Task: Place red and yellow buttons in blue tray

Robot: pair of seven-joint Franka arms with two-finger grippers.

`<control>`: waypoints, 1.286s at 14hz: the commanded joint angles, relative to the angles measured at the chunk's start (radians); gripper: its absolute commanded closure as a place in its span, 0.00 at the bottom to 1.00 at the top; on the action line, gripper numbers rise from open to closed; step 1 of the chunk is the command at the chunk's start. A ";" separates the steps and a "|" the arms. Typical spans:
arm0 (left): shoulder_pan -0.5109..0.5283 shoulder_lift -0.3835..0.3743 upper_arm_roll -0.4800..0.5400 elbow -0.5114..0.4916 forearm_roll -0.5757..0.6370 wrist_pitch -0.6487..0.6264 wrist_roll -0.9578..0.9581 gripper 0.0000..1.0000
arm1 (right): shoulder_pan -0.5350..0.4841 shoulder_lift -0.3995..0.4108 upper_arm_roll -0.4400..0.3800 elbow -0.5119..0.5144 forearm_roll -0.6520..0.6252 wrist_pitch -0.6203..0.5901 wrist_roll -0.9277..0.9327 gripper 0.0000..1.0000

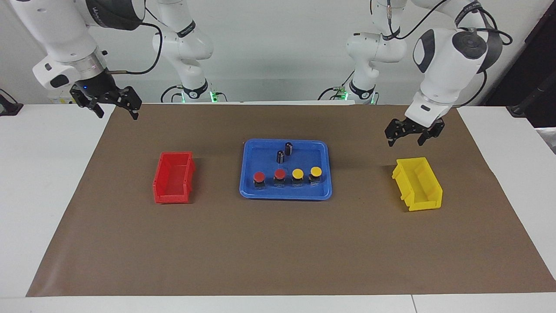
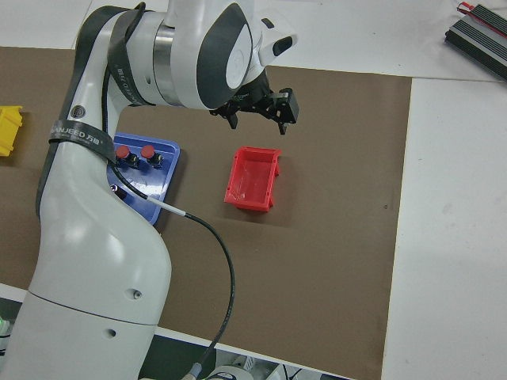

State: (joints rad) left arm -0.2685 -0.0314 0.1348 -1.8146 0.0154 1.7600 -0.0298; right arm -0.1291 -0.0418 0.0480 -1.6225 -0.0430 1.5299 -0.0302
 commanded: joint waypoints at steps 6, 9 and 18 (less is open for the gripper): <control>0.124 -0.051 -0.006 0.073 -0.003 -0.139 0.151 0.00 | -0.015 -0.018 0.009 -0.016 0.009 -0.005 -0.020 0.00; 0.169 -0.061 -0.008 0.072 -0.005 -0.157 0.178 0.00 | -0.017 -0.018 0.009 -0.016 0.009 -0.005 -0.020 0.00; 0.204 -0.070 -0.011 0.064 -0.003 -0.148 0.199 0.00 | -0.015 -0.018 0.009 -0.016 0.009 -0.005 -0.019 0.00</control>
State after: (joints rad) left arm -0.0962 -0.0898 0.1316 -1.7463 0.0149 1.6239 0.1463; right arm -0.1291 -0.0422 0.0480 -1.6225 -0.0430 1.5299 -0.0302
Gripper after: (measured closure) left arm 0.000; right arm 0.000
